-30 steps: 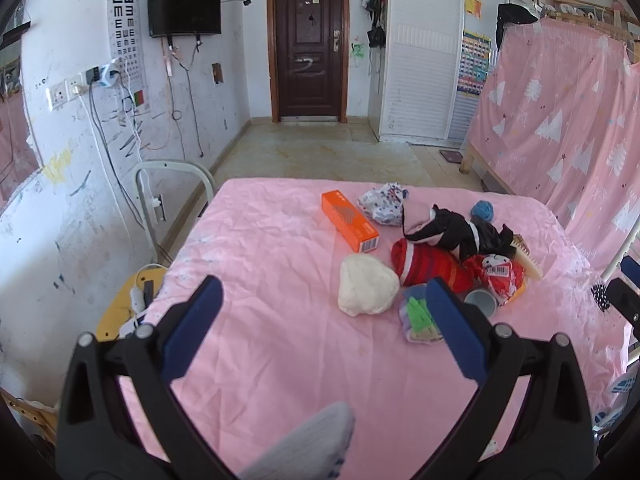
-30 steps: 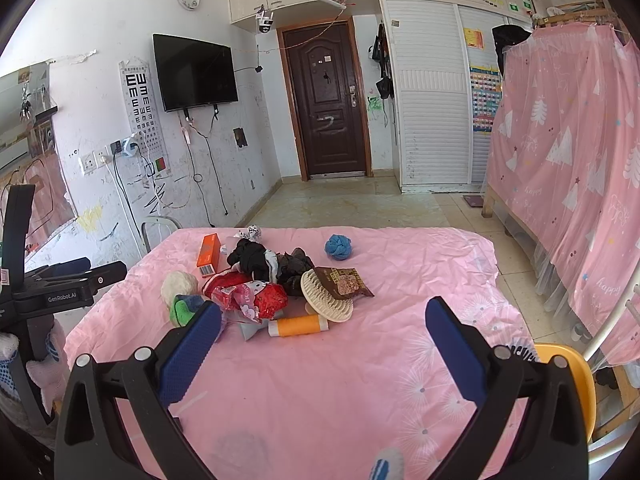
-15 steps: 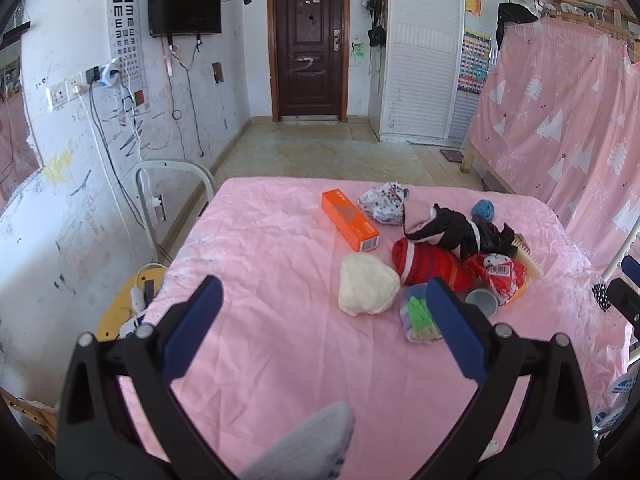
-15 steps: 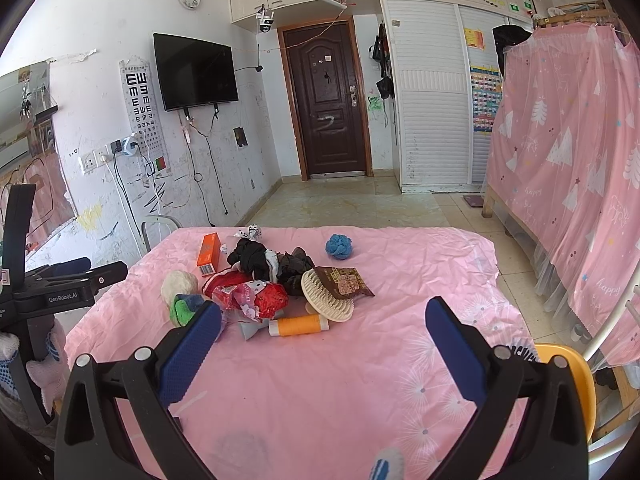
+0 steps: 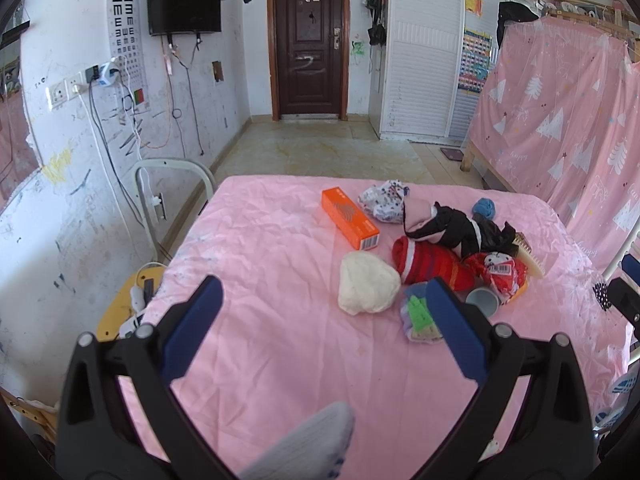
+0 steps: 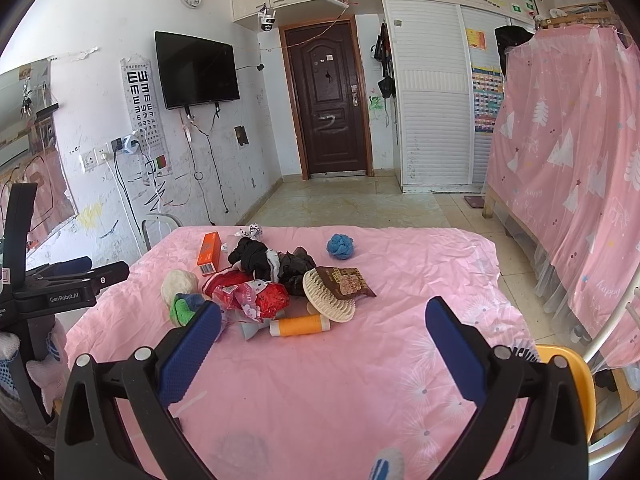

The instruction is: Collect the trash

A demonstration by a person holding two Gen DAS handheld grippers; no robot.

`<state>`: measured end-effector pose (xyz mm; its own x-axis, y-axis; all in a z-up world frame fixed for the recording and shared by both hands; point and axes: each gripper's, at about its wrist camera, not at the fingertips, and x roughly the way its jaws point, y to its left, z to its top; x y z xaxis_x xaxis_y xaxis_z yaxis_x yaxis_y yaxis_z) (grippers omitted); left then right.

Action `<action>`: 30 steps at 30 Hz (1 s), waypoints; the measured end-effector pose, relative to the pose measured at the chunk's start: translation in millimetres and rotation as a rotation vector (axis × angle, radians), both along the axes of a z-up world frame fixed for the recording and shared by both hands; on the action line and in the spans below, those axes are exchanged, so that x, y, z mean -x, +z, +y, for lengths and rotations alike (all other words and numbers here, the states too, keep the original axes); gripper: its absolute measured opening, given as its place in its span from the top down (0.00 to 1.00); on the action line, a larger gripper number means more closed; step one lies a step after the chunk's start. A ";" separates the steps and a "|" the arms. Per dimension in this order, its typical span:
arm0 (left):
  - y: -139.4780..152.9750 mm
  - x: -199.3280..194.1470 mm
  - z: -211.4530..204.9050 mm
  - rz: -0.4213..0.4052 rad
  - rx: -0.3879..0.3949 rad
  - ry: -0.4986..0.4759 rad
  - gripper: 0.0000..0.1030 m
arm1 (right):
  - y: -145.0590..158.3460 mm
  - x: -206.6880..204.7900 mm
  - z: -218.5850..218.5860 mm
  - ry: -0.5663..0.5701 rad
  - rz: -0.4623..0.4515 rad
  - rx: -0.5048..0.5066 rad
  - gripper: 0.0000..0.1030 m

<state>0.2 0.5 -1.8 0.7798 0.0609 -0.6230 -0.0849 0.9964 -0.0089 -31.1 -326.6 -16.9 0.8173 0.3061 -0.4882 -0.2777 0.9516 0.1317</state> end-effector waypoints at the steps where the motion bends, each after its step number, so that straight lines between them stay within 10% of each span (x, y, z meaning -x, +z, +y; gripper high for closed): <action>1: 0.0 -0.1 -0.1 0.000 0.000 0.000 0.06 | -0.1 -0.7 1.6 0.002 0.001 0.002 0.10; 22: -33.9 -65.7 17.0 0.172 0.096 -0.001 0.06 | -17.2 -54.6 19.8 0.133 0.124 0.014 0.10; 30: -44.6 -94.2 7.3 0.231 0.115 -0.045 0.22 | -11.0 -64.9 57.6 0.284 0.143 0.026 0.14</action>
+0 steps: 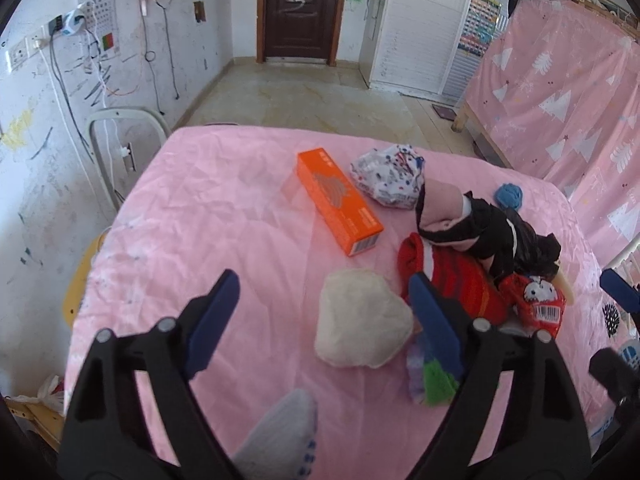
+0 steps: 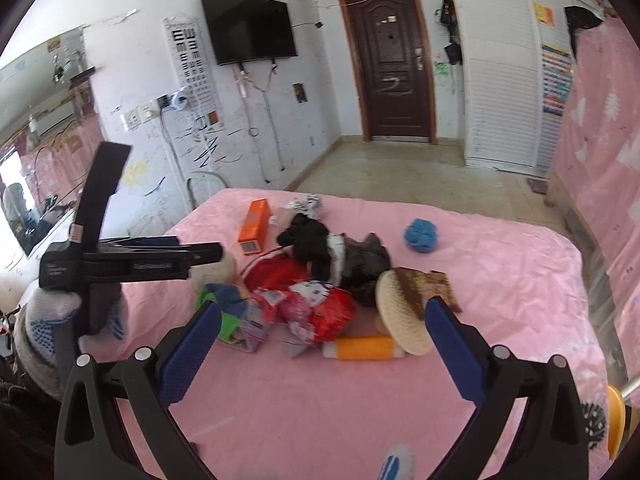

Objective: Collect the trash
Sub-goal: 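Grasp the white fluffy ball with the left gripper while the right gripper grasps the red Hello Kitty snack bag, then carry the ball and snack bag to the orange bin while both grippers open to drop them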

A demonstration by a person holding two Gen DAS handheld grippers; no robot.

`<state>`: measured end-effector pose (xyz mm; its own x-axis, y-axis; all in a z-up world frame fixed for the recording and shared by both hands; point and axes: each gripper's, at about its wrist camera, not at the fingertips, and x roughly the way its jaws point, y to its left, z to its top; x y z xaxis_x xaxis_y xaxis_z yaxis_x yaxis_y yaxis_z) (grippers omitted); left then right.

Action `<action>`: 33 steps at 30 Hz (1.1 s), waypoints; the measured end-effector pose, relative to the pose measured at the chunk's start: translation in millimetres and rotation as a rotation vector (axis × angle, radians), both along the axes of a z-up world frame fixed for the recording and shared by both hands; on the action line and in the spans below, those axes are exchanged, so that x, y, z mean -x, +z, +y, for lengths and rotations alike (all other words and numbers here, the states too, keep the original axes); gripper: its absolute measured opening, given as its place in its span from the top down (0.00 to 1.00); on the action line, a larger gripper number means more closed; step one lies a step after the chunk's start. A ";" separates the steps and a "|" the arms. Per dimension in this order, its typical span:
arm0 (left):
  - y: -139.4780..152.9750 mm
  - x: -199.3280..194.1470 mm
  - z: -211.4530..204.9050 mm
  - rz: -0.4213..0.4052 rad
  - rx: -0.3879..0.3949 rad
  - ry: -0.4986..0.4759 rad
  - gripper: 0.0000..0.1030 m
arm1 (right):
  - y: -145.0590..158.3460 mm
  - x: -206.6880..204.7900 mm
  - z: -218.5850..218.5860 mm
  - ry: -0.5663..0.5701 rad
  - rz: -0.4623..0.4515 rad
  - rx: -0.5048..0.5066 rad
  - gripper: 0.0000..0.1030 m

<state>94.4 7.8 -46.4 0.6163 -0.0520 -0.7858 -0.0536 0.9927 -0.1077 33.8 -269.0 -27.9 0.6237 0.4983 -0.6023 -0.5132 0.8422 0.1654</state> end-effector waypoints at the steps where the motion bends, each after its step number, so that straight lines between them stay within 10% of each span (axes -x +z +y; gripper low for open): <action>1: -1.7 -2.1 -1.3 0.009 0.004 -0.008 0.24 | -0.4 -1.7 3.9 0.008 0.005 0.007 0.15; 6: -10.6 -6.6 -4.5 0.033 0.037 -0.057 0.36 | -8.8 -16.6 21.4 0.037 0.046 0.033 0.42; 10: -14.7 -4.5 -9.8 0.037 0.075 -0.115 0.57 | -20.4 -25.7 29.9 0.022 0.078 0.068 0.46; 15: -14.4 2.3 -11.4 0.016 0.073 -0.133 0.57 | -27.8 -30.3 24.0 0.001 0.105 0.054 0.67; 33: 47.9 34.0 -29.9 -0.136 -0.006 -0.106 0.57 | 14.7 4.6 -11.6 -0.032 -0.029 -0.043 0.72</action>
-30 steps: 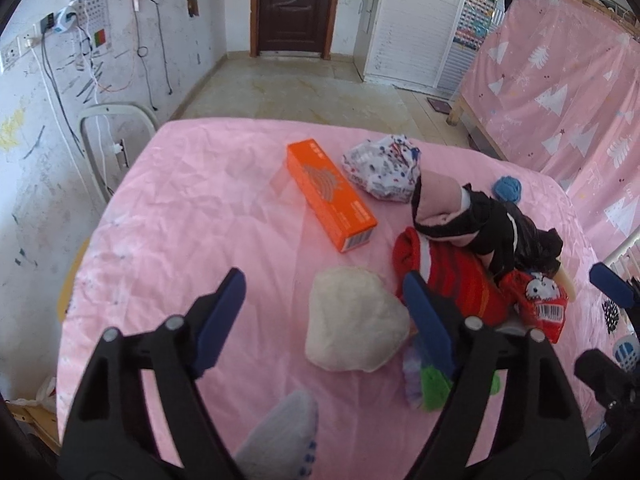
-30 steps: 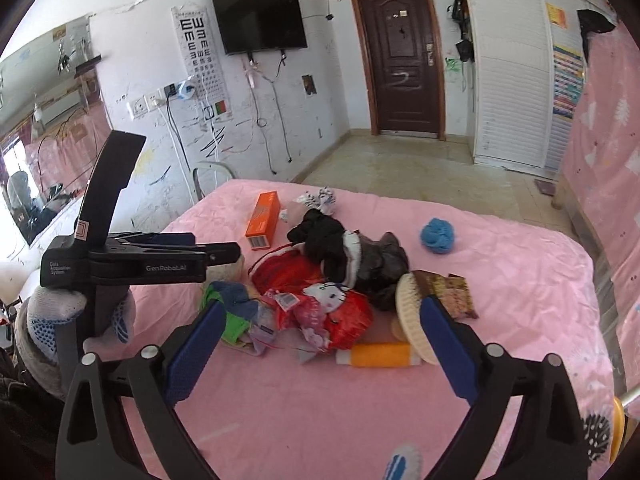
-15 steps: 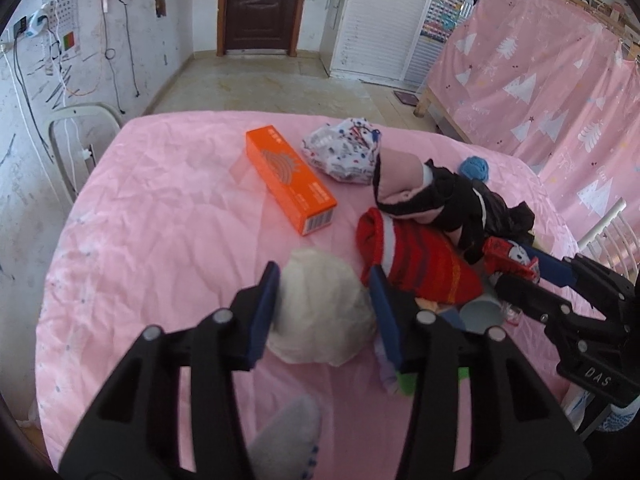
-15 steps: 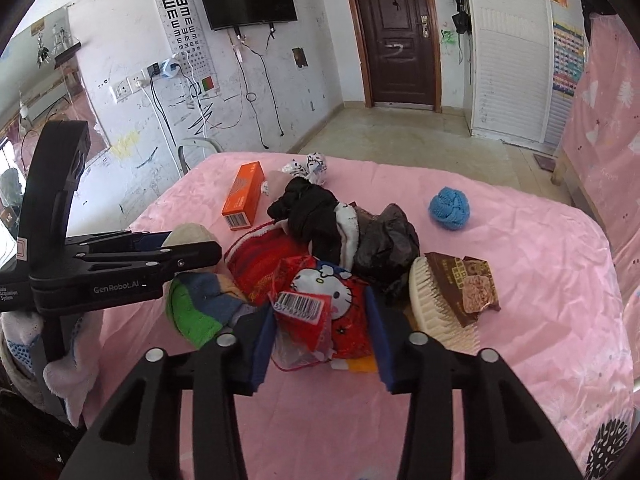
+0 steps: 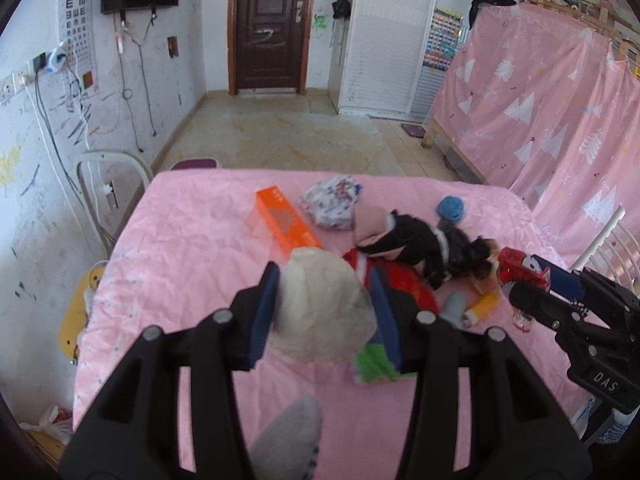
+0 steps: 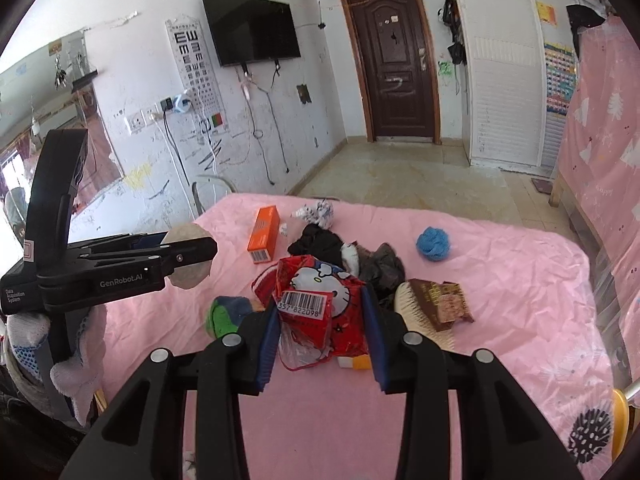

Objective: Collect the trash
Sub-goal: 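Carry the ball and snack bag to the orange bin while both grippers open to drop them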

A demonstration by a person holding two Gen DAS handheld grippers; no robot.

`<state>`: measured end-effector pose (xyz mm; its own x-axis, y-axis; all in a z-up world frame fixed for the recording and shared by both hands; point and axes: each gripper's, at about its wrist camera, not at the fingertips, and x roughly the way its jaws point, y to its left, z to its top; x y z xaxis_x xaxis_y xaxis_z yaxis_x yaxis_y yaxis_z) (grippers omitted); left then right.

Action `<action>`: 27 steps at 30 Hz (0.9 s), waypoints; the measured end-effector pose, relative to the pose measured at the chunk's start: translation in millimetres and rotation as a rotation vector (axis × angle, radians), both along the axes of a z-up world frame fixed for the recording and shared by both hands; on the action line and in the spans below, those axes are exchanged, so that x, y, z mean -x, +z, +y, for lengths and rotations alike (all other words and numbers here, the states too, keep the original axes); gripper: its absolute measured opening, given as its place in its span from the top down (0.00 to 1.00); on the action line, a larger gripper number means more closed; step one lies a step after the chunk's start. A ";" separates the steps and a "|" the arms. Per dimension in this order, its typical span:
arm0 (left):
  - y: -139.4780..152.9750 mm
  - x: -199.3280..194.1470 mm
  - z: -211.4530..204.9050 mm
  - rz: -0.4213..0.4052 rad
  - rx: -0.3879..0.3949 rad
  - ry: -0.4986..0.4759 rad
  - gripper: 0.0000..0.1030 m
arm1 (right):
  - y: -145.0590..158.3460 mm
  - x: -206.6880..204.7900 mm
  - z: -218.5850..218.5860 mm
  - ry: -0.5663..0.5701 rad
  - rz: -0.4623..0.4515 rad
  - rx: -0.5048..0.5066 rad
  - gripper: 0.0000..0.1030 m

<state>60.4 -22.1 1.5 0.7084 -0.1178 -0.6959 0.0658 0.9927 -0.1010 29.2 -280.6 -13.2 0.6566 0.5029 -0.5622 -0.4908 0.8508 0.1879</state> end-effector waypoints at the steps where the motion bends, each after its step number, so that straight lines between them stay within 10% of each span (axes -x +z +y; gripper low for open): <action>1: 4.3 3.2 -3.7 -0.008 0.003 -0.009 0.57 | 2.7 2.2 -5.6 -0.008 -0.009 -0.005 0.72; 27: 32.5 -3.3 -300.6 0.026 0.057 -0.455 0.57 | -6.8 54.6 -275.1 -0.450 -0.060 -0.020 0.72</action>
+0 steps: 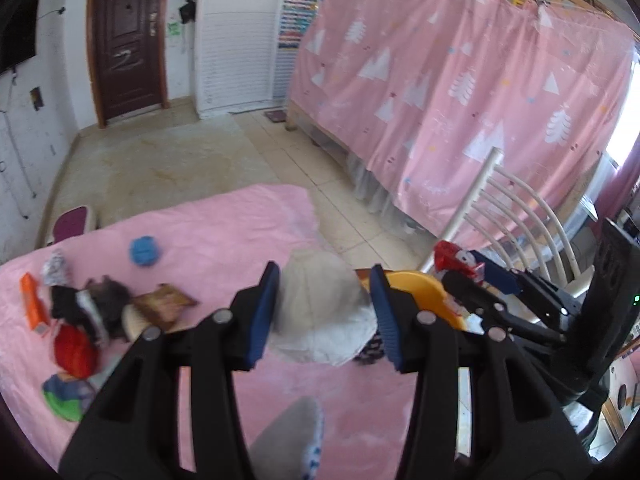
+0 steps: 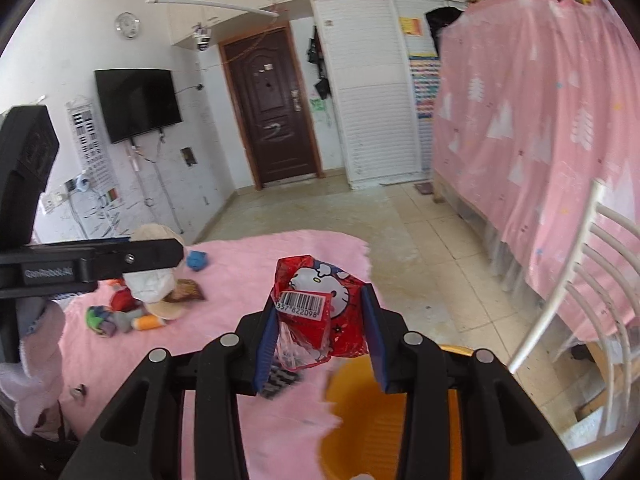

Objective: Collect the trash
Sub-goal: 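Carry the ball and snack bag to the orange bin while both grippers open to drop them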

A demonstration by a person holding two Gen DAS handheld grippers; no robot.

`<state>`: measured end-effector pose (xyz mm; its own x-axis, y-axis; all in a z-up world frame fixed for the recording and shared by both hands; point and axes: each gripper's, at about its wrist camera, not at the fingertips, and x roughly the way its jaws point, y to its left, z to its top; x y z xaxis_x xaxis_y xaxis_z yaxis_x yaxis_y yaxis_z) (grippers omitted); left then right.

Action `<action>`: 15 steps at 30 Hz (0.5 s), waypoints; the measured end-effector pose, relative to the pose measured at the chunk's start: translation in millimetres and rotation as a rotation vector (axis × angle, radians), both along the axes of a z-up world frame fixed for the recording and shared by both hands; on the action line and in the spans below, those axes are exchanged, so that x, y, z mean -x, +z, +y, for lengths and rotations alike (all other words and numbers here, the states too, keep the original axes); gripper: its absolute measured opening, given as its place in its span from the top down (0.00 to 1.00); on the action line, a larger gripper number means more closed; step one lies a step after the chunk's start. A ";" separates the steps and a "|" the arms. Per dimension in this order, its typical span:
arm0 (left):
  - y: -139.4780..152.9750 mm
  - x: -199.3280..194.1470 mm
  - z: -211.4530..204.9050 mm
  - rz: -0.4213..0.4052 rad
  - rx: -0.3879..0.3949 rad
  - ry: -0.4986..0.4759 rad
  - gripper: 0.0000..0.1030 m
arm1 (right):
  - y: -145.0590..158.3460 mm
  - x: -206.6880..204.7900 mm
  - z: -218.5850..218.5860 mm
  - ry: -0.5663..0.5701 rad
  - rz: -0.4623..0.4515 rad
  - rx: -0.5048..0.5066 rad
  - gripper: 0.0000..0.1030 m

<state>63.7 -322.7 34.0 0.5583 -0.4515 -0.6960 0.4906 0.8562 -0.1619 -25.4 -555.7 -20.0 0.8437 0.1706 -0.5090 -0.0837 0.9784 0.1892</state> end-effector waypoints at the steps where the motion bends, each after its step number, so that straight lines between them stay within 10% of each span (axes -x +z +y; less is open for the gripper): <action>1: -1.5 -0.3 -13.7 0.007 -0.003 -0.019 0.57 | -4.0 1.1 -6.9 -0.011 0.007 0.002 0.72; 11: -38.5 -8.8 -124.2 0.124 -0.062 -0.167 0.56 | -60.2 -2.3 -65.9 -0.077 0.109 -0.071 0.71; 15: -46.5 -7.7 -143.1 0.137 -0.081 -0.186 0.38 | -73.0 -0.4 -74.7 -0.094 0.134 -0.094 0.64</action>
<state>71.4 -465.8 -12.4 0.3683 -0.4772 -0.7979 0.6193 0.7660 -0.1722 -25.0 -630.5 -93.0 0.7837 0.1467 -0.6036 0.0389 0.9582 0.2834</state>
